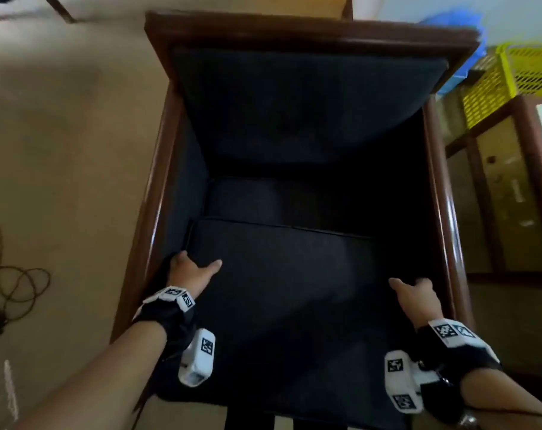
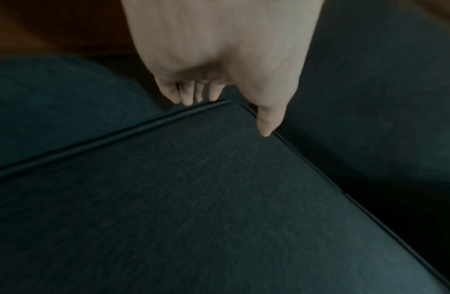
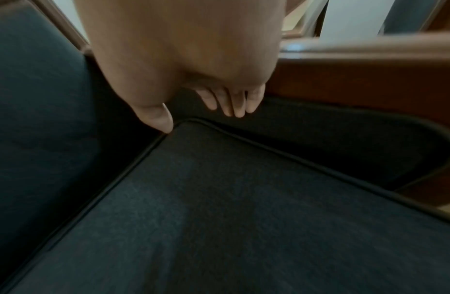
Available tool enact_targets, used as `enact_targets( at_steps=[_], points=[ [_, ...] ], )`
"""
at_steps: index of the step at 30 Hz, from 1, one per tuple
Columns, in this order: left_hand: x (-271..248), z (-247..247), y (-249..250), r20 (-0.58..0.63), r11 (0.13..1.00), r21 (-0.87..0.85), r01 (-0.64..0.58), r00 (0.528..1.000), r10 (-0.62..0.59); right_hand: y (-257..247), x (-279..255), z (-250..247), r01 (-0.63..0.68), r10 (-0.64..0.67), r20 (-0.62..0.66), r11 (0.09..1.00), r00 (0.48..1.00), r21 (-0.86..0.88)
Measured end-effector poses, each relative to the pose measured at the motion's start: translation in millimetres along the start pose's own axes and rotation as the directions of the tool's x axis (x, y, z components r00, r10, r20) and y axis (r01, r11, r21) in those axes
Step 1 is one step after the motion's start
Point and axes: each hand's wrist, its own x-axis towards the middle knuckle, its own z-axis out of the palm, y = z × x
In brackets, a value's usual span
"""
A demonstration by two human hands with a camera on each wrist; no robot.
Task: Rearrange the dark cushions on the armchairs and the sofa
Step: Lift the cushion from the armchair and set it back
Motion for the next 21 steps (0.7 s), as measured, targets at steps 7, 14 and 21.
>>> enact_targets(
  at_steps=[7, 14, 21],
  points=[
    [64.5, 20.3, 8.3, 0.005, 0.981, -0.073, 0.179, 0.984, -0.179, -16.8, 64.9, 44.7, -0.185, 0.178, 0.057, 0.968, 0.982, 0.17],
    [57.8, 21.0, 24.3, -0.016, 0.904, -0.28, 0.324, 0.94, -0.342, -19.9, 64.4, 61.5, -0.234, 0.271, -0.108, 0.934, 0.957, 0.269],
    [-14.5, -4.4, 37.9, -0.194, 0.836, -0.493, 0.24, 0.906, -0.375, -53.9, 9.0, 30.1, -0.08, 0.217, -0.302, 0.909, 0.928, 0.408]
  ],
)
